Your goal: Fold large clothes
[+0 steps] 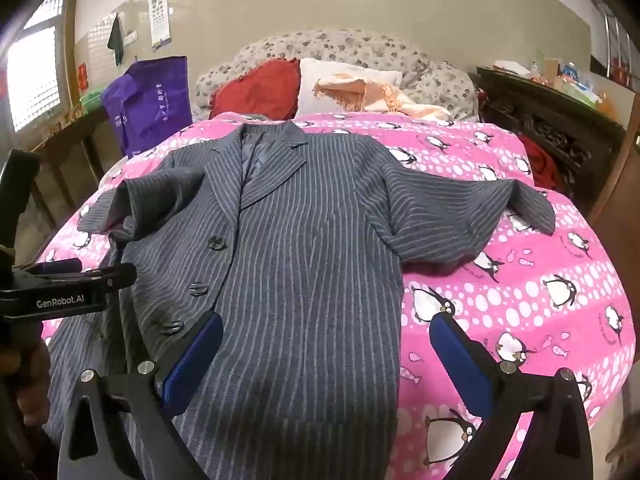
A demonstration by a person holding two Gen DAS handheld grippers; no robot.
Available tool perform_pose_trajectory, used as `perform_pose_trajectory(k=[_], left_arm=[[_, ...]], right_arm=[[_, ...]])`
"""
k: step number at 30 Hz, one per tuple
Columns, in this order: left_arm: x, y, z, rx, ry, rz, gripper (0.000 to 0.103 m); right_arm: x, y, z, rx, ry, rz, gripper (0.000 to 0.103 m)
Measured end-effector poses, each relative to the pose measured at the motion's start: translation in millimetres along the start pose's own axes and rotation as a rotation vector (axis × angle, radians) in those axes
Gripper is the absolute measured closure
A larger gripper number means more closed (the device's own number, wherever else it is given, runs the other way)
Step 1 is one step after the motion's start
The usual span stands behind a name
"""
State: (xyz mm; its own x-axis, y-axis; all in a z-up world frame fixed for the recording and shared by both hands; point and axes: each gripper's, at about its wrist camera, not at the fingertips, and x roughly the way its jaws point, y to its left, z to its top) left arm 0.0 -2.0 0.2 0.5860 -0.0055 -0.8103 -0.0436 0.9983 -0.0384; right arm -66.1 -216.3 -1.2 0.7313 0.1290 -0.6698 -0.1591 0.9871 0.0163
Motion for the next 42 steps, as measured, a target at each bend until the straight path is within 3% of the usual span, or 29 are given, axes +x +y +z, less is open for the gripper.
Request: perform_pose_trajectory(k=[15, 21, 32, 42], left_arm=[[-12, -7, -11, -0.004, -0.001, -0.019, 0.001], [-19, -16, -14, 0.022, -0.026, -0.022, 0.001], [-21, -14, -21, 0.008, -0.037, -0.028, 0.0], [-23, -20, -25, 0.033, -0.039, -0.034, 0.001]], right_arm=[[-9, 0, -6, 0.023, 0.055, -0.035, 0.001], [-22, -1, -7, 0.012, 0.025, -0.051, 0.0], [-13, -4, -7, 0.082, 0.039, -0.03, 0.0], [-10, -1, -7, 0.06, 0.076, -0.041, 0.0]])
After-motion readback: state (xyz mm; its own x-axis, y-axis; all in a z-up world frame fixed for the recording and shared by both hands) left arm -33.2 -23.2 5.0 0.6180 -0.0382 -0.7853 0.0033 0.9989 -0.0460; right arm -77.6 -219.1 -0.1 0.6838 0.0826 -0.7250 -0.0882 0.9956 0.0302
